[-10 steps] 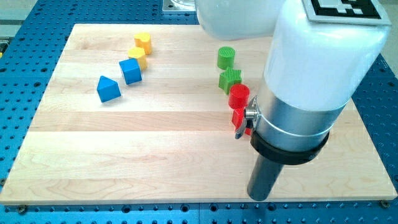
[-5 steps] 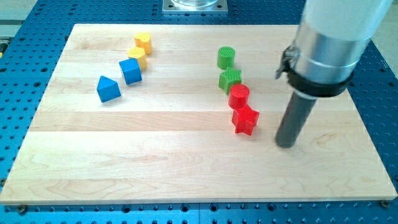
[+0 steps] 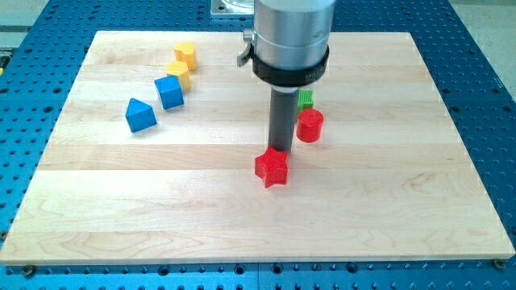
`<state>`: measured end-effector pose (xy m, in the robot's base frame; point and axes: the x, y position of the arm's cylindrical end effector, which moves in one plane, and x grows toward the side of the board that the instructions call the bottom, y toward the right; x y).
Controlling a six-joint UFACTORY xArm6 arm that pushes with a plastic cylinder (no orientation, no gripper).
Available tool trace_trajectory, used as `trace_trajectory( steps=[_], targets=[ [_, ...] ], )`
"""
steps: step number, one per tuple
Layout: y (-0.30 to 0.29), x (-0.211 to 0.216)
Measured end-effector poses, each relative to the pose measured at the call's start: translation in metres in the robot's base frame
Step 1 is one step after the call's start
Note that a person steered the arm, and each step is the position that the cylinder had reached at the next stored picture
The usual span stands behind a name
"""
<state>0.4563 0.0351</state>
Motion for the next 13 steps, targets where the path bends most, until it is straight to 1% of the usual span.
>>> trace_trajectory(
  steps=[1, 2, 3, 4, 5, 7, 8, 9, 10, 11, 13],
  targets=[
    [0.022, -0.035],
    [0.045, -0.046],
    [0.092, -0.064],
    [0.134, -0.048],
    [0.131, -0.041],
    [0.071, -0.034],
    [0.110, -0.057],
    [0.123, -0.090],
    [0.112, -0.139],
    [0.057, -0.143],
    [0.069, -0.115]
  ],
)
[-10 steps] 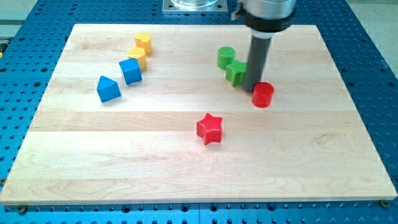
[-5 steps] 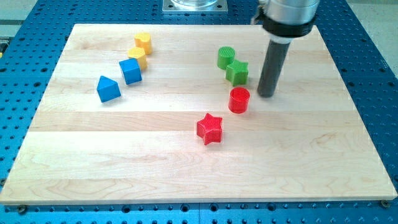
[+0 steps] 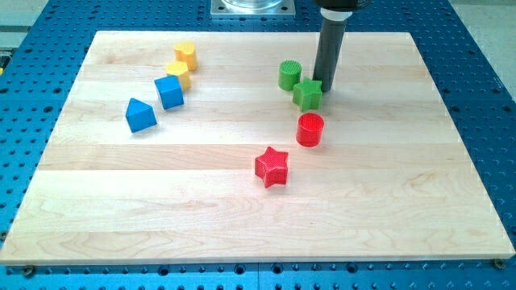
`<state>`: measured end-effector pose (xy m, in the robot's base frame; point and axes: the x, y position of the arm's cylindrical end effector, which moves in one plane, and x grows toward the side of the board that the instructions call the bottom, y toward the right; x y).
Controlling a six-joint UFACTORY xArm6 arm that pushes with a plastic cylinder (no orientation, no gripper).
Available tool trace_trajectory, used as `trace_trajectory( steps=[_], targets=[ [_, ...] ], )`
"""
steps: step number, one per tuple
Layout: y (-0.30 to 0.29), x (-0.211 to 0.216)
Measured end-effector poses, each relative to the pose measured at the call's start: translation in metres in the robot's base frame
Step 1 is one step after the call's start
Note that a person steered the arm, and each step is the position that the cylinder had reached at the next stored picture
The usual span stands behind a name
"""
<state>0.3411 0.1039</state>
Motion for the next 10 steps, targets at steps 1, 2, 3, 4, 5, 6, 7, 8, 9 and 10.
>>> trace_trajectory(
  steps=[1, 2, 3, 4, 5, 6, 7, 8, 9, 10],
  targets=[
    [-0.025, 0.000],
    [-0.055, 0.000],
    [-0.013, 0.014],
    [0.023, 0.018],
    [-0.038, 0.010],
    [-0.084, 0.016],
    [-0.084, 0.026],
    [-0.056, 0.048],
    [-0.015, 0.048],
    [-0.007, 0.045]
  ],
)
